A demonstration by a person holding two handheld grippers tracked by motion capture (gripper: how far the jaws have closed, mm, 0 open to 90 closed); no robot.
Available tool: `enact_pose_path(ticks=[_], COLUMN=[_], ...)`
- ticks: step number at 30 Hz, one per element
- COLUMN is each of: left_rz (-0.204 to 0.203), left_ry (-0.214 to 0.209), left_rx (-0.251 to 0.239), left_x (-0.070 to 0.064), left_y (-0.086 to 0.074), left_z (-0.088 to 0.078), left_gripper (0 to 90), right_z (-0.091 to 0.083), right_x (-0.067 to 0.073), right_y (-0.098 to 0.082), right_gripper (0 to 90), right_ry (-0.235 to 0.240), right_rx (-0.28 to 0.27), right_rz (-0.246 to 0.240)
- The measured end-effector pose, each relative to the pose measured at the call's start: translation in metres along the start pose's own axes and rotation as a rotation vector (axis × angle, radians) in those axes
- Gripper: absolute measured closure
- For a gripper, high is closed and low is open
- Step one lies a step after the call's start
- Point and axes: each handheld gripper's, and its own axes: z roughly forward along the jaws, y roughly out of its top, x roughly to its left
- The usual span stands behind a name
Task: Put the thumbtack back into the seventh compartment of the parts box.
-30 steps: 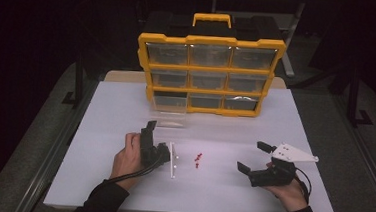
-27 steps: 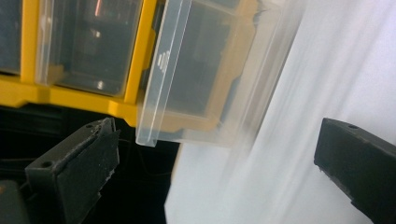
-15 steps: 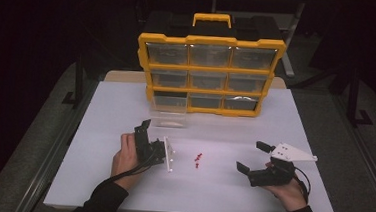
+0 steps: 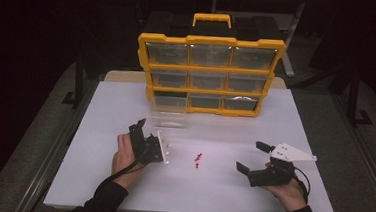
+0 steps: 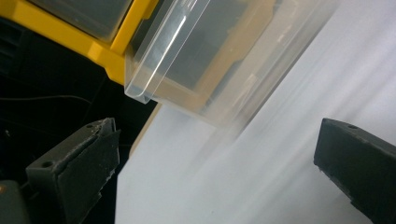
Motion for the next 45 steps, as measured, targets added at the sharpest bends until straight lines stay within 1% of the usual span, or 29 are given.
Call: enact_pose_path(ticks=[2, 3, 7, 10, 12, 13, 15, 16, 18, 19, 22, 25, 27, 29, 31, 34, 37, 38, 40, 41, 42, 43, 44, 45], left_rz=[-0.029, -0.053, -0.093, -0.140, -0.153, -0.167, -0.173, -0.182, -0.210, -0.213, -0.240, -0.283, -0.298, -0.321, -0.356, -0.388, -0.432, -0.435, -0.474, -0.476, -0.499, -0.506, -0.533, -0.550], left_ry=[-0.010, -0.020, -0.033, -0.044, -0.045, -0.048, -0.048, -0.049, -0.057, -0.060, -0.069, -0.092, -0.097, -0.105, -0.115, -0.131, -0.155, -0.160, -0.173, -0.180, -0.187, -0.194, -0.201, -0.210], left_rx=[-0.003, -0.004, -0.004, -0.008, -0.010, -0.013, -0.013, -0.015, -0.021, -0.021, -0.024, -0.025, -0.029, -0.034, -0.038, -0.039, -0.040, -0.041, -0.051, -0.055, -0.059, -0.061, -0.065, -0.063], left_x=[0.001, 0.002, 0.005, 0.008, 0.010, 0.010, 0.012, 0.012, 0.013, 0.015, 0.016, 0.017, 0.019, 0.020, 0.021, 0.023, 0.026, 0.027, 0.027, 0.029, 0.029, 0.030, 0.031, 0.032], left_y=[0.000, -0.001, -0.002, -0.003, -0.003, -0.003, -0.004, -0.004, -0.004, -0.004, -0.006, -0.006, -0.007, -0.007, -0.007, -0.009, -0.011, -0.012, -0.012, -0.013, -0.013, -0.014, -0.015, -0.015], left_z=[0.001, 0.001, 0.002, 0.002, 0.002, 0.002, 0.002, 0.002, 0.002, 0.002, 0.002, 0.003, 0.004, 0.004, 0.004, 0.005, 0.006, 0.006, 0.007, 0.007, 0.007, 0.007, 0.008, 0.008], left_gripper=[0.0, 0.0, 0.0, 0.0, 0.0, 0.0, 0.0, 0.0, 0.0, 0.0, 0.0, 0.0, 0.0, 0.0, 0.0, 0.0, 0.0, 0.0, 0.0, 0.0, 0.0, 0.0, 0.0, 0.0], right_z=[0.000, 0.000, 0.000, 0.000, 0.000, 0.000, 0.000, 0.000, 0.000, 0.000, 0.000, 0.001, 0.001, 0.000, 0.000, 0.000, 0.000, 0.000, 0.000, 0.000, 0.000, 0.000, 0.000, 0.000], right_x=[0.000, 0.000, 0.000, 0.000, 0.000, 0.000, 0.000, 0.000, 0.000, 0.000, 0.000, 0.000, 0.000, 0.000, 0.000, 0.000, 0.000, 0.000, 0.000, 0.000, 0.000, 0.000, 0.000, 0.000], right_y=[0.000, 0.000, 0.000, 0.000, 0.000, 0.000, 0.000, 0.000, 0.000, 0.000, 0.000, 0.000, 0.000, 0.000, 0.000, 0.000, 0.000, 0.000, 0.000, 0.000, 0.000, 0.000, 0.000, 0.000], right_gripper=[0.0, 0.0, 0.0, 0.0, 0.0, 0.0, 0.0, 0.0, 0.0, 0.0, 0.0, 0.0, 0.0, 0.0, 0.0, 0.0, 0.0, 0.0, 0.0, 0.0, 0.0, 0.0, 0.0, 0.0], right_ry=[0.000, 0.001, 0.001, 0.001, 0.001, 0.001, 0.001, 0.000, 0.001, 0.001, 0.002, 0.002, 0.003, 0.003, 0.002, 0.001, 0.002, 0.001, 0.000, -0.001, 0.000, 0.000, 0.000, 0.001], right_rx=[-0.001, -0.001, 0.000, -0.004, -0.002, -0.002, -0.001, -0.001, -0.001, -0.001, 0.000, -0.001, -0.001, 0.003, 0.001, -0.001, 0.002, 0.002, -0.001, -0.001, -0.001, -0.001, -0.001, 0.002], right_rz=[0.000, 0.001, -0.001, -0.002, 0.000, 0.001, 0.001, 0.001, 0.001, 0.001, 0.001, 0.002, 0.003, 0.001, 0.002, 0.003, 0.001, 0.001, 0.003, 0.003, 0.003, 0.003, 0.003, 0.001])
